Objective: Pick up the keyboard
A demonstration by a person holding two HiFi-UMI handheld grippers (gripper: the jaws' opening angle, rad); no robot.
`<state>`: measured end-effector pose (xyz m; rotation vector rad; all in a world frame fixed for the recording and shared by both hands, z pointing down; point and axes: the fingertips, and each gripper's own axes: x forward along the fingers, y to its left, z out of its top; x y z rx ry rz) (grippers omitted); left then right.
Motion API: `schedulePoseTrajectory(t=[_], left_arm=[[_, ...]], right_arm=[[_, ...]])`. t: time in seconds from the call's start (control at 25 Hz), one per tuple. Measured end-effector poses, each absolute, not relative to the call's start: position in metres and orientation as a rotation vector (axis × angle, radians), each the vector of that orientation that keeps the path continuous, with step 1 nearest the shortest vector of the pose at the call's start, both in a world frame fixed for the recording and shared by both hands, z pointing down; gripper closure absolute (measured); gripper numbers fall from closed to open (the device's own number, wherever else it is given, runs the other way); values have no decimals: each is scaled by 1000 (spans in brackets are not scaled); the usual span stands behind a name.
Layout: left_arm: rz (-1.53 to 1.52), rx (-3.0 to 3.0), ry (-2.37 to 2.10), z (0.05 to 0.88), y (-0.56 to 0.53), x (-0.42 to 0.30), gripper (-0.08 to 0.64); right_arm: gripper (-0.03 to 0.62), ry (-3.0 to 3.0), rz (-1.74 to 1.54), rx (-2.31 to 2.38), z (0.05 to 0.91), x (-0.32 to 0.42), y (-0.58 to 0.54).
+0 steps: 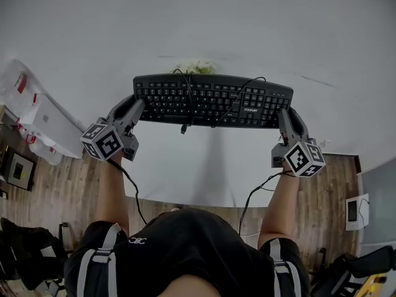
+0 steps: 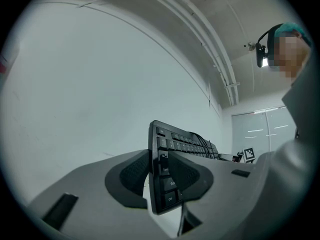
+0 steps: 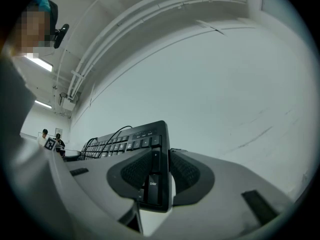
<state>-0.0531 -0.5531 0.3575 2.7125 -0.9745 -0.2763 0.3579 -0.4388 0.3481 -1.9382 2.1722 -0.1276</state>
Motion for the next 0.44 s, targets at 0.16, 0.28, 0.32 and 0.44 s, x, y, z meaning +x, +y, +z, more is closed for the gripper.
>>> schedulePoseTrajectory(t=[0.16,0.28,0.32,0.44], left_arm=[[-310,2743,-970,339,-547,-54,437],[-315,2752,-972,337,-547,-56,437],[-313,2749,-974,336,-547,-57,437],[-312,2737,-978,331,-547,-61,437]], right_arm=[[476,2167,-128,-1914,339,359,-436],[476,2161,-117,-1907,338,356,-435],[476,2163,-115,-1907,335,355,-436],[476,2172,-112,-1905,326,351,-437]])
